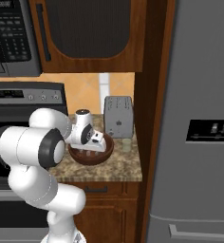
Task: Grab a lemon wedge from the fridge and one ice cube from the ice bowl, and put them in the glass of lemonade.
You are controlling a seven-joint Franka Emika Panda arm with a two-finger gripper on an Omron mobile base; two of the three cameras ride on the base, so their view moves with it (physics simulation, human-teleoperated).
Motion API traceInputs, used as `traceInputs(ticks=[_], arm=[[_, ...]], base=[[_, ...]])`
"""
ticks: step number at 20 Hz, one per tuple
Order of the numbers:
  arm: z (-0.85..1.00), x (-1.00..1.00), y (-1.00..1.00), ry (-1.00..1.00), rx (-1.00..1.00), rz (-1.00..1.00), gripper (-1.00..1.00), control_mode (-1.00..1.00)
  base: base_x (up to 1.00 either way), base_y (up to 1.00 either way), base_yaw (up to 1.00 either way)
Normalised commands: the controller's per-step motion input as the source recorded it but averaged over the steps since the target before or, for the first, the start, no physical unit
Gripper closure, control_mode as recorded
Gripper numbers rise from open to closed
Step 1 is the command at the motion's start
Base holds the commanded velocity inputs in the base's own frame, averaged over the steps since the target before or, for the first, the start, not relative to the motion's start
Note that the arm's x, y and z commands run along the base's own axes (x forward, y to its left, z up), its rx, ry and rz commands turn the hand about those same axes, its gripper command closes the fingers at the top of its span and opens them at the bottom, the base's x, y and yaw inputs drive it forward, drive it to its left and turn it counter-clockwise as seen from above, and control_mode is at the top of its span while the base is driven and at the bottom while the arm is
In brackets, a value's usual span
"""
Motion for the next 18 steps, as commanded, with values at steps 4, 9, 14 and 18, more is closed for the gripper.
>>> traceInputs(ticks=[4, 9, 14, 18], arm=[[-0.1, 0.0, 0.0, 0.0, 0.0, 0.0, -1.0, -1.0], [-0.15, 0.0, 0.0, 0.0, 0.0, 0.0, -1.0, -1.0], [0.0, 0.0, 0.0, 0.0, 0.0, 0.0, -1.0, -1.0], [0.0, 0.0, 0.0, 0.0, 0.0, 0.0, -1.0, -1.0]], base=[[0.0, 0.0, 0.0], [0.0, 0.0, 0.0], [0.0, 0.0, 0.0], [0.0, 0.0, 0.0]])
